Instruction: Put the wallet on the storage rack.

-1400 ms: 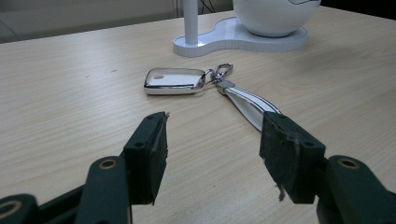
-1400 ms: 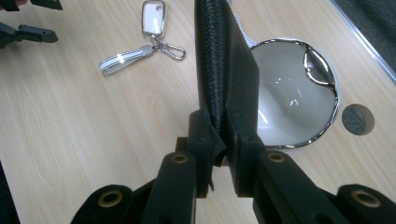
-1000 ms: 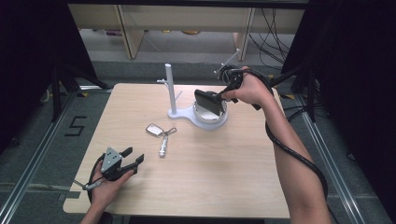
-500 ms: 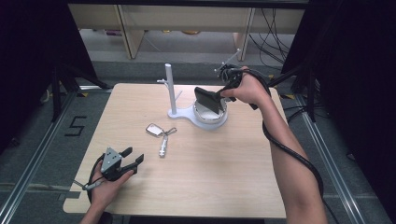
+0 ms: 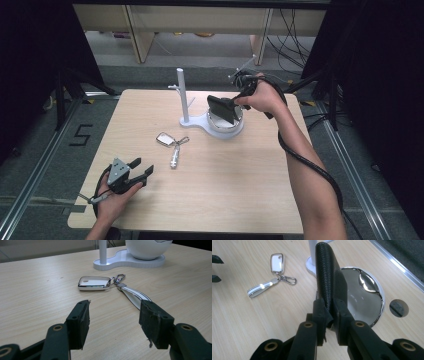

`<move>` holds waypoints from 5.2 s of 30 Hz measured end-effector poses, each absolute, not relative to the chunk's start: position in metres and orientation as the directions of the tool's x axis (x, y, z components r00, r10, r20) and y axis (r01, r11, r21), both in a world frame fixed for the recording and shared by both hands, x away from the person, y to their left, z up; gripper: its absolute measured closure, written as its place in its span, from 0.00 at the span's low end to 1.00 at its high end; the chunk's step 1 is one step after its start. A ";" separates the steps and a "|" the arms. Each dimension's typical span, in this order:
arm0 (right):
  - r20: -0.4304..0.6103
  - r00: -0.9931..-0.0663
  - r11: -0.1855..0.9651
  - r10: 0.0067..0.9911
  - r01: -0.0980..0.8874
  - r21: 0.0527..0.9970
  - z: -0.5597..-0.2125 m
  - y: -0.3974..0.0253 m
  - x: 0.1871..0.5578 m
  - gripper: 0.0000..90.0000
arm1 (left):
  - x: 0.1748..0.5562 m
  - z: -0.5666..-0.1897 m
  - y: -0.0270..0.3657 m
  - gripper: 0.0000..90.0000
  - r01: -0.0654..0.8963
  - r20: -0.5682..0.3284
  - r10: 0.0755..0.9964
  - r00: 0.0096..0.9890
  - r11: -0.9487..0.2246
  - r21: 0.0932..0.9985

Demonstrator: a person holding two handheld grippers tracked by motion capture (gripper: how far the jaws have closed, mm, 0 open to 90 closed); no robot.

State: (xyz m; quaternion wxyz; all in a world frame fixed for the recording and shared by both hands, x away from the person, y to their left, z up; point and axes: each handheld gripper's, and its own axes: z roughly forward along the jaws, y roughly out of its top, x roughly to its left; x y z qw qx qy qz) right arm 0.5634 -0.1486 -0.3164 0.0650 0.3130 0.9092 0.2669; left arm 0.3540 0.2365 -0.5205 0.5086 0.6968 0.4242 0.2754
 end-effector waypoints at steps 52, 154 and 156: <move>0.002 -0.786 0.629 0.619 0.497 0.597 -0.334 -0.136 0.574 0.91 | 0.354 -0.522 0.237 0.46 0.313 -0.054 0.869 0.492 -0.118 0.943; -0.041 -0.564 0.480 0.825 0.661 0.576 -0.416 -0.250 0.478 0.56 | 0.367 -0.516 0.222 0.46 0.305 -0.050 0.849 0.526 -0.133 0.943; -0.016 -0.577 0.484 0.817 0.669 0.565 -0.424 -0.252 0.471 0.55 | 0.366 -0.516 0.221 0.49 0.318 -0.057 0.850 0.524 -0.133 0.939</move>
